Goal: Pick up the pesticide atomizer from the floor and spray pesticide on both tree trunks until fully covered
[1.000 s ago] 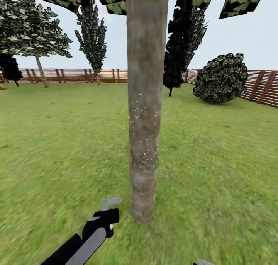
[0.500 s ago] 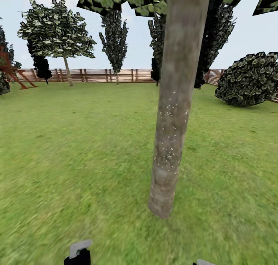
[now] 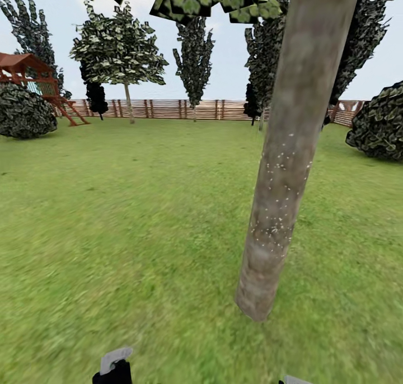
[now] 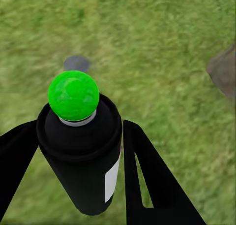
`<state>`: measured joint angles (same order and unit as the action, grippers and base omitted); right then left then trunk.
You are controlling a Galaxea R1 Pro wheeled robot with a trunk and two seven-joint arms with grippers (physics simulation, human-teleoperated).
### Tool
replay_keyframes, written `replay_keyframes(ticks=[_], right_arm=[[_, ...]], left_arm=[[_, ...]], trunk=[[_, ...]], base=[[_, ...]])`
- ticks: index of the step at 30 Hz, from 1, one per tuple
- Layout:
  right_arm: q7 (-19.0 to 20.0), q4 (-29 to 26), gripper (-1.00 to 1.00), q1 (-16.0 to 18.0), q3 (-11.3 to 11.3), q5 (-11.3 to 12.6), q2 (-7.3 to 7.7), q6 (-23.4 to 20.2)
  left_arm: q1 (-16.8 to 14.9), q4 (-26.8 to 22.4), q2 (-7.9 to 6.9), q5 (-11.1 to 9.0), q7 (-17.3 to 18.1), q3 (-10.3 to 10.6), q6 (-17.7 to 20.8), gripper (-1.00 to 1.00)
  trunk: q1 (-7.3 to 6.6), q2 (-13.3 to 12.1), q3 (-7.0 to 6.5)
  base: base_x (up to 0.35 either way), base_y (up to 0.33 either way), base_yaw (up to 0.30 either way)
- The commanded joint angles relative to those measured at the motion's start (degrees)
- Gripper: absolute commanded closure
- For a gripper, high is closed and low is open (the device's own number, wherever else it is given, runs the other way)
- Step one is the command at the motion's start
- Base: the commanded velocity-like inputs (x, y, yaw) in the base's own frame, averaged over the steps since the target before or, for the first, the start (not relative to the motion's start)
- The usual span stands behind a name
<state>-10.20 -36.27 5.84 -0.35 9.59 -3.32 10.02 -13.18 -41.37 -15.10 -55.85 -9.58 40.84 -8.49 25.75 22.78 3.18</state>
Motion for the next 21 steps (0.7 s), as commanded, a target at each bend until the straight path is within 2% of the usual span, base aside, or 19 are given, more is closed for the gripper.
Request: replay_keyframes(ticks=[1,3,4,8,10,14,15,16,17,19,21], right_arm=[[-0.01,0.02,1.00,0.04,-0.02,0.52,-0.06,0.27],[-0.02,0.05,1.00,0.02,0.00,0.52,-0.24,0.27],[-0.01,0.05,1.00,0.03,0.00,0.52,-0.34,0.27],[-0.02,0.06,1.00,0.04,0.24,0.50,-0.52,0.27],[-0.05,0.06,1.00,0.05,0.59,0.50,-0.54,0.29],[-0.08,0.02,1.00,0.04,0.82,0.48,-0.48,0.28],[-0.08,0.00,1.00,0.04,0.84,0.50,-0.47,0.27],[-0.09,0.01,1.00,0.03,0.86,0.51,-0.50,0.27],[-0.09,0.03,1.00,0.04,0.87,0.51,-0.49,0.27],[-0.07,0.05,1.00,0.05,0.88,0.52,-0.50,0.27],[-0.07,0.06,1.00,0.05,0.88,0.52,-0.49,0.27]], left_arm=[[-0.17,-0.23,-0.06,-0.48,-0.63,-0.88,-0.24,1.00],[-0.50,-0.07,0.00,-0.43,-0.81,-4.51,0.23,1.00],[-0.83,-0.04,-0.01,-0.39,-0.76,-5.41,0.32,1.00],[-1.94,1.48,0.10,0.23,0.97,-6.59,-0.24,1.00],[-1.99,2.12,0.08,0.34,6.33,-6.71,-0.74,1.00],[-2.00,2.39,-0.07,0.39,19.20,-7.03,-1.58,1.00],[-1.98,2.41,-0.21,0.39,23.64,-7.08,-1.85,1.00],[-1.96,2.55,-0.38,0.26,29.93,-7.20,-2.13,1.00],[-1.92,2.64,-0.49,0.18,33.57,-7.32,-2.29,1.00],[-1.79,2.63,-0.66,0.10,38.33,-7.82,-2.73,1.00],[-1.70,2.71,-0.78,0.01,40.53,-8.22,-4.26,1.00]], trunk=[[0.04,0.14,0.14],[0.04,0.14,0.14],[0.04,0.14,0.14],[0.04,0.14,0.14],[0.04,0.14,0.14],[0.04,0.14,0.14],[0.04,0.14,0.14],[0.04,0.14,0.14],[0.04,0.14,0.14],[0.04,0.14,0.14],[0.04,0.14,0.14]], base=[[0.000,0.001,0.279],[0.000,0.000,0.279],[0.000,0.000,0.279],[0.000,0.000,0.279],[0.000,0.000,0.279],[0.000,0.000,0.279],[0.000,0.000,0.279],[0.000,0.000,0.279],[0.000,0.000,0.279],[0.000,0.000,0.279],[0.000,0.000,0.279]])
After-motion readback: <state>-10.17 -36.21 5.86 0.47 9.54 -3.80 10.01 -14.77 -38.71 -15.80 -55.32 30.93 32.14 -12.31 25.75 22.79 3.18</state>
